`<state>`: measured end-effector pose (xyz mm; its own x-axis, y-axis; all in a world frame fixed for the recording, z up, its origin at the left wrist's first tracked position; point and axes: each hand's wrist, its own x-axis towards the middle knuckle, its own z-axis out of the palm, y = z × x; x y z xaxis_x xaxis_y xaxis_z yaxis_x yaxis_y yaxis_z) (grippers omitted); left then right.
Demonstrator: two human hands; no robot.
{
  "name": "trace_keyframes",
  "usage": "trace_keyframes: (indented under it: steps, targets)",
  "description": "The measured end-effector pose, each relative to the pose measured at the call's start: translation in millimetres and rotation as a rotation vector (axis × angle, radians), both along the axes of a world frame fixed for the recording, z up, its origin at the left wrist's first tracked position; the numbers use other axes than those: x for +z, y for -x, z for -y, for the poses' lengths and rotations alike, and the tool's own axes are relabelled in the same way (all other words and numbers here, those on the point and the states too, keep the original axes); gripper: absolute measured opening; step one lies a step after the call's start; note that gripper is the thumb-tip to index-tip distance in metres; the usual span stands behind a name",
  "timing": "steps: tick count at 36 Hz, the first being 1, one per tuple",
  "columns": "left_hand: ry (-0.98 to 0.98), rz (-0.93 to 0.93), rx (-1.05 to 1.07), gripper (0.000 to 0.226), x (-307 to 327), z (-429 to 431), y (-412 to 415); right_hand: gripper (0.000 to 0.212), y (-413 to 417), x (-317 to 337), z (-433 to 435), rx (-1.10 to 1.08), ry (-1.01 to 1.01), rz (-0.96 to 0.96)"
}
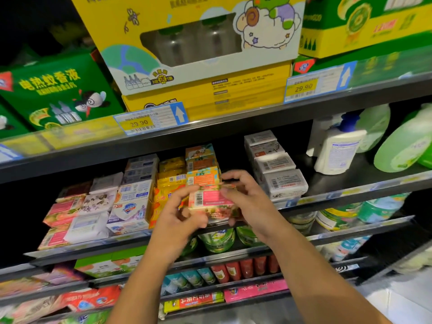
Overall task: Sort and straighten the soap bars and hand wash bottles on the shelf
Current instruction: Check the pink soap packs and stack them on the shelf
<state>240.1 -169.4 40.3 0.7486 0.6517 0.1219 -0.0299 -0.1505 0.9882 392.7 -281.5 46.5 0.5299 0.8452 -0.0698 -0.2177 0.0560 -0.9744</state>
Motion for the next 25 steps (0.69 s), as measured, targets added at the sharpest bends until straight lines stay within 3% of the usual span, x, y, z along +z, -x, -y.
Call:
trace_keyframes:
  steps: [2, 3, 6, 8, 10, 12, 14, 19, 22, 25]
  targets:
    - [-0.191, -0.116, -0.045, 0.063, -2, -7, 5, 0.010, -3, -1, 2, 0.060, -0.031, -0.077]
    - [-0.236, -0.145, -0.042, 0.061, -2, -10, 6, 0.015, -4, -1, 4, 0.118, -0.061, -0.158]
    - [-0.221, -0.119, -0.006, 0.053, -2, -17, 8, 0.054, -8, -4, 9, 0.293, -0.163, -0.335]
    - [-0.298, -0.106, 0.039, 0.045, -2, -18, 8, 0.067, -10, -6, 8, 0.311, -0.137, -0.275]
    - [-0.300, -0.082, 0.081, 0.044, -3, -15, 7, 0.060, -7, -7, 6, 0.282, -0.060, -0.110]
    - [-0.175, -0.040, 0.119, 0.038, -3, -11, 3, 0.037, -3, -7, 3, 0.232, -0.003, 0.026]
    - [-0.087, 0.004, 0.156, 0.028, -3, -6, 0, 0.024, 1, -8, 0, 0.168, 0.015, 0.043]
    - [-0.004, 0.024, 0.030, 0.039, 4, 4, 2, 0.030, 4, -8, 0, 0.036, -0.022, -0.050]
    - [-0.173, -0.099, -0.157, 0.063, 1, -3, 10, 0.021, 2, -4, 3, 0.008, 0.004, -0.065]
    - [-0.449, -0.246, -0.170, 0.062, 3, -10, 14, 0.025, -4, -4, 10, 0.102, -0.033, -0.210]
